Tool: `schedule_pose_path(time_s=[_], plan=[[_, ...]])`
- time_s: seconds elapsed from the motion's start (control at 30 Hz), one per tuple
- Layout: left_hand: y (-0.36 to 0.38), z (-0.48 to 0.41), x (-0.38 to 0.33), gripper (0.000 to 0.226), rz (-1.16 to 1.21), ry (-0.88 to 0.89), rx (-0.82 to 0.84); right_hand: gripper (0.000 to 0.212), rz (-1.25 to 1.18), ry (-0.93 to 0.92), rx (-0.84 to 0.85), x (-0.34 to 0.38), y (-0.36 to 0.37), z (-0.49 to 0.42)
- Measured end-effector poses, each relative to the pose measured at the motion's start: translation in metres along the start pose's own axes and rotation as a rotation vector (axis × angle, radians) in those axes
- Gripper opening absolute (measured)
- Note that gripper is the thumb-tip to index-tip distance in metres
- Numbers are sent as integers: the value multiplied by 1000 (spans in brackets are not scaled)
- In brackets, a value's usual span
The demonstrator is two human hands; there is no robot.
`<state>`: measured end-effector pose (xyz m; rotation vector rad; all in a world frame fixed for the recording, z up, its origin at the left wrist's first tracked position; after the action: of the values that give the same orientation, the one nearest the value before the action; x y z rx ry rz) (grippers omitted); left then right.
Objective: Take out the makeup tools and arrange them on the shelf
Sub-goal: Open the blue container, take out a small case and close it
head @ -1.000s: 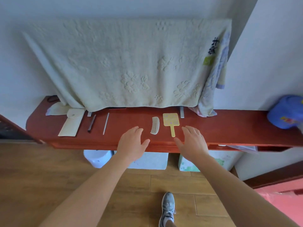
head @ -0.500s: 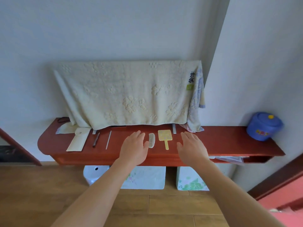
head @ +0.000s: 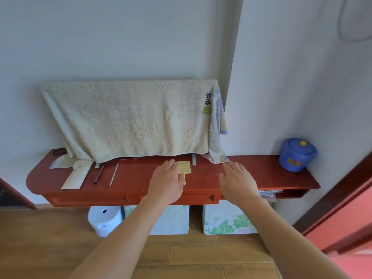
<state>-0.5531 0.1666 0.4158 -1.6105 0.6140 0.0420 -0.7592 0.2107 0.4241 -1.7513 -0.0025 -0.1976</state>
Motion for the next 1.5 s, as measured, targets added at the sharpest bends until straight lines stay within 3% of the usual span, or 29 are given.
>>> schedule_pose_path(time_s=[0.37, 0.77, 1.03, 1.3, 1.4, 1.5], plan=[[36, -41, -44, 37, -1, 94, 39, 31, 57, 59, -10, -65, 0, -11], [78, -153, -78, 21, 96, 345, 118, 36, 76, 382, -32, -126, 7, -50], [119, -204, -146, 38, 65, 479, 222, 18, 29, 553, -84, -195, 6, -50], [156, -241, -219, 44, 47, 502, 218, 39, 48, 549, -46, -280, 8, -74], [167, -255, -237, 55, 55, 502, 200, 31, 60, 548, -47, -309, 8, -85], [179, -268, -248, 45, 63, 494, 217, 19, 48, 576, -47, -332, 10, -94]])
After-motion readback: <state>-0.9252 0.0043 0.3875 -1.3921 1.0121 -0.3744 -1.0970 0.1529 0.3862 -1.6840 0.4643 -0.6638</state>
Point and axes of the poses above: each hand's wrist, its own z-axis away from the middle knuckle, its own y-axis out of the palm, x = y × z, the point moved 6 cm from there along -z, towards the middle knuckle, and after that the axes turned 8 degrees about z, right-handed, at the moved point
